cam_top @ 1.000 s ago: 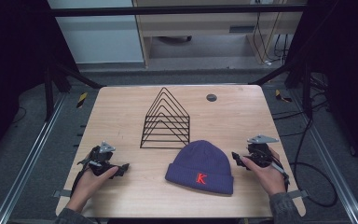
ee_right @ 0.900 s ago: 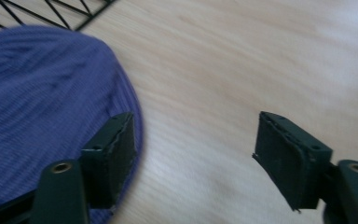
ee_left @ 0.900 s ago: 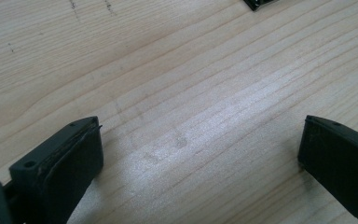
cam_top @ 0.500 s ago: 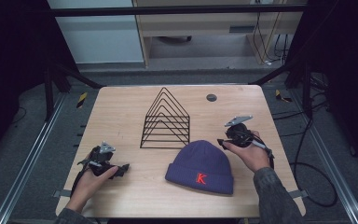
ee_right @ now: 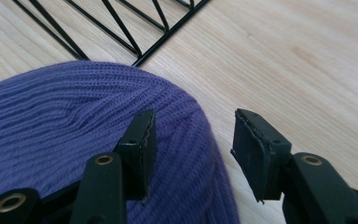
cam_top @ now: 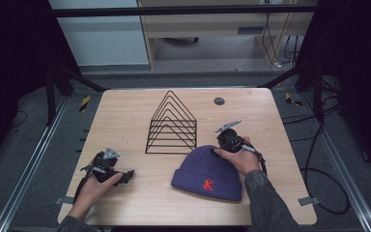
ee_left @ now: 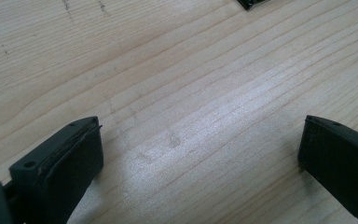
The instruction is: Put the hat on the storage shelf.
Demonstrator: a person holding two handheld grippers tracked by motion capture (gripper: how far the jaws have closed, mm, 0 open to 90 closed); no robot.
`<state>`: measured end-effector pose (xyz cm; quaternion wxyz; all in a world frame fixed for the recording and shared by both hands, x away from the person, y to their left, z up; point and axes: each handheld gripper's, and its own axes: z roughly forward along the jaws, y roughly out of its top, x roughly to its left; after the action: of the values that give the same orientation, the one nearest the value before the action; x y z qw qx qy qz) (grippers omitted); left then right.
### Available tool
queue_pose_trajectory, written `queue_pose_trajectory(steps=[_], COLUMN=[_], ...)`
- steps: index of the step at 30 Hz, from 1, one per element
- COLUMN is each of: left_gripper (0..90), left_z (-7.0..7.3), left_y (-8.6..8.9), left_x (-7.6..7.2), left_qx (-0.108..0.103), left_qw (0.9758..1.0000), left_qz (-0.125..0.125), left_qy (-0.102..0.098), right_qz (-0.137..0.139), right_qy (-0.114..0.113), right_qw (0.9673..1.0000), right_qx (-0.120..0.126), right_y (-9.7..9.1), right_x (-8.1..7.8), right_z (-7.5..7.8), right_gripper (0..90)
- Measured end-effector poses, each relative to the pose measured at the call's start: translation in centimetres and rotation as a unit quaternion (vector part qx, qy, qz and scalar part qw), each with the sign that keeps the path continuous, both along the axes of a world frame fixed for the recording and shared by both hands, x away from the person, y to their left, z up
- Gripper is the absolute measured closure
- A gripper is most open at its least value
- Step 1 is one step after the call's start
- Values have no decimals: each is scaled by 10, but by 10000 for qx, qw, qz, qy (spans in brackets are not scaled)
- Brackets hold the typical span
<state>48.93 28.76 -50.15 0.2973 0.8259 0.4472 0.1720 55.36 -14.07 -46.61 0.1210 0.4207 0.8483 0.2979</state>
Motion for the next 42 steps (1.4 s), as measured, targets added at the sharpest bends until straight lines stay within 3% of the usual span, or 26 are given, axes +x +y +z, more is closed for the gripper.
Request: queue_pose_trajectory(steps=[7,8,9,10,14,18,26,31,40,42], left_gripper=[0,0,0,0,0,0,0,0,25,40], left_z=[0,0,0,0,0,0,0,0,2,5], left_y=[0,0,0,0,0,0,0,0,1,2], left_x=[0,0,0,0,0,0,0,0,-1,-1], left_qx=[-2,-6,-8,-7,-7,-6,-7,-8,23,-62], left_qw=[10000,10000,10000,10000,10000,10000,10000,10000,9996,9996], left_qz=[-22,-23,-22,-22,-19,-29,-35,-47,-284,-269], left_qy=[4,5,7,5,-1,-3,-5,-5,37,8], right_qz=[34,49,49,96,227,277,441,561,755,833], right_qy=[170,212,212,232,150,73,-415,-792,-1161,-1273], right_qw=[9998,9997,9997,9997,9996,9996,9971,9922,9860,9835], right_qx=[-38,-75,-75,-57,-67,-3,459,784,931,983], right_y=[9,11,11,11,10,7,-13,-28,-35,-36], right_x=[4,3,3,2,1,-3,-31,-55,-83,-92], right_z=[-7,-8,-8,-7,-6,-3,31,56,88,100], right_gripper=[517,572,572,657,762,797,804,810,818,821])
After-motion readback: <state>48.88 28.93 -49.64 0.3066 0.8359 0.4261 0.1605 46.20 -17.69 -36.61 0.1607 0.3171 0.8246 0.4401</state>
